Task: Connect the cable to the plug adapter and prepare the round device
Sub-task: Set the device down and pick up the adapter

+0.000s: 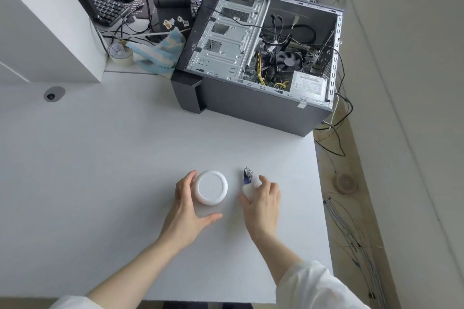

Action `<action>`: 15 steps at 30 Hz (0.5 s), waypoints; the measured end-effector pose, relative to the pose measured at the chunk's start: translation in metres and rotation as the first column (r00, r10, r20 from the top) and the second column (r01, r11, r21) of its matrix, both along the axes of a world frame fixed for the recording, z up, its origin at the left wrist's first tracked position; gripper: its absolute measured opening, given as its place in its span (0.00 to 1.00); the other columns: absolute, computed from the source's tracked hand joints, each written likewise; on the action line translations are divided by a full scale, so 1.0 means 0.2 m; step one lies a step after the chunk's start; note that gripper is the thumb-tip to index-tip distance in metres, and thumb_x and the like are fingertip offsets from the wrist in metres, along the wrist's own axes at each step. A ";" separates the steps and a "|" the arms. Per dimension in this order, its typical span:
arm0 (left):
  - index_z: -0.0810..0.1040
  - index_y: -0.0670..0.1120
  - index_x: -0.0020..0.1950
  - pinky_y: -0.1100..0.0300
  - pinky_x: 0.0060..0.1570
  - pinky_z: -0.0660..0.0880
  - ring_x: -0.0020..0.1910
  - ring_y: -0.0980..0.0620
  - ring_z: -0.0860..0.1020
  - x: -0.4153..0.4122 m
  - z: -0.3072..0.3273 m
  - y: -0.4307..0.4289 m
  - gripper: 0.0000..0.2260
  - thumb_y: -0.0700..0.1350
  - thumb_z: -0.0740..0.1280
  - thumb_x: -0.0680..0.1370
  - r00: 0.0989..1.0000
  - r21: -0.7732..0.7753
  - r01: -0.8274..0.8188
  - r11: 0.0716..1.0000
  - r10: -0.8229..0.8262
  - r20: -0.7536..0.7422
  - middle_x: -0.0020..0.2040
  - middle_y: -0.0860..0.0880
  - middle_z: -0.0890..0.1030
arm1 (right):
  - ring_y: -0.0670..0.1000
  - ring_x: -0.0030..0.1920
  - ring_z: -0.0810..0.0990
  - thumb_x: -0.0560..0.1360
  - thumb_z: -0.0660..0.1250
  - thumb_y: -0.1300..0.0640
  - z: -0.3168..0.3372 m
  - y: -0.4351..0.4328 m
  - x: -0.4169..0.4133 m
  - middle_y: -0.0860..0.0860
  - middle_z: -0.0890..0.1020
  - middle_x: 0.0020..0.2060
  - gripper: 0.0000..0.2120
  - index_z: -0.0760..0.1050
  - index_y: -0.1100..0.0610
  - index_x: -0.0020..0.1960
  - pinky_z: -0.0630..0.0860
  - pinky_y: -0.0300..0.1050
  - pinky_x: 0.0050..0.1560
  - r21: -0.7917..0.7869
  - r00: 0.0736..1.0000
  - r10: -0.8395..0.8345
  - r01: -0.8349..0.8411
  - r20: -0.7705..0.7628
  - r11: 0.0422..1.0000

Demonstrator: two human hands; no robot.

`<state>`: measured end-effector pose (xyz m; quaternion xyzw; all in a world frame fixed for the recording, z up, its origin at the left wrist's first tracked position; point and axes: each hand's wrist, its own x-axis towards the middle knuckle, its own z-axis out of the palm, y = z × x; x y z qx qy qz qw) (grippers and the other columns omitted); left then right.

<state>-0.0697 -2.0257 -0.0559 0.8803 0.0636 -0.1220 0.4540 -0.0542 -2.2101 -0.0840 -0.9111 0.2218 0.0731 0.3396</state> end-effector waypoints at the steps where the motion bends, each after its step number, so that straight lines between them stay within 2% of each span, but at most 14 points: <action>1: 0.52 0.49 0.79 0.65 0.66 0.60 0.71 0.61 0.61 -0.02 0.00 0.00 0.52 0.50 0.81 0.65 1.000 0.008 -0.016 1.000 0.016 0.003 0.72 0.57 0.59 | 0.56 0.61 0.71 0.75 0.71 0.49 -0.01 -0.01 -0.01 0.54 0.74 0.59 0.29 0.69 0.58 0.72 0.69 0.45 0.60 -0.012 1.000 -0.005 0.005 -0.002 1.000; 5: 0.53 0.47 0.79 0.62 0.64 0.64 0.71 0.55 0.64 -0.15 -0.03 0.00 0.53 0.51 0.82 0.63 0.994 0.048 -0.102 0.994 0.100 0.035 0.70 0.55 0.58 | 0.56 0.60 0.72 0.75 0.71 0.46 -0.02 -0.06 -0.02 0.52 0.75 0.57 0.22 0.74 0.57 0.63 0.72 0.47 0.59 -0.020 0.999 0.026 -0.027 -0.030 0.999; 9: 0.53 0.50 0.78 0.58 0.63 0.67 0.72 0.50 0.66 -0.29 -0.06 0.01 0.50 0.50 0.81 0.65 0.988 0.087 -0.121 0.989 0.112 0.109 0.71 0.51 0.61 | 0.53 0.58 0.72 0.76 0.68 0.48 0.01 -0.10 0.01 0.50 0.74 0.54 0.13 0.75 0.55 0.56 0.73 0.47 0.50 0.013 0.994 0.050 -0.048 -0.097 0.999; 11: 0.55 0.51 0.77 0.56 0.64 0.68 0.72 0.50 0.67 -0.32 -0.04 0.01 0.45 0.47 0.79 0.68 0.980 0.070 -0.137 0.988 0.125 0.157 0.70 0.51 0.62 | 0.52 0.53 0.75 0.76 0.69 0.51 0.03 -0.15 0.02 0.49 0.75 0.51 0.10 0.75 0.54 0.54 0.75 0.48 0.45 0.127 0.995 0.057 -0.046 -0.087 0.991; 13: 0.58 0.49 0.76 0.54 0.66 0.70 0.71 0.54 0.68 -0.31 0.02 0.00 0.40 0.43 0.77 0.71 0.964 0.033 -0.179 0.983 0.169 0.205 0.68 0.53 0.64 | 0.51 0.44 0.78 0.75 0.71 0.51 0.07 -0.21 0.03 0.50 0.79 0.46 0.08 0.75 0.52 0.51 0.74 0.44 0.38 0.312 0.996 0.058 -0.035 -0.065 0.949; 15: 0.63 0.46 0.74 0.55 0.65 0.72 0.68 0.58 0.69 -0.26 0.09 -0.01 0.33 0.46 0.74 0.73 0.942 -0.003 -0.206 0.979 0.199 0.271 0.67 0.52 0.67 | 0.48 0.39 0.77 0.75 0.74 0.52 0.15 -0.27 0.05 0.49 0.82 0.43 0.08 0.77 0.51 0.50 0.72 0.38 0.33 0.449 0.996 0.083 -0.057 -0.038 0.892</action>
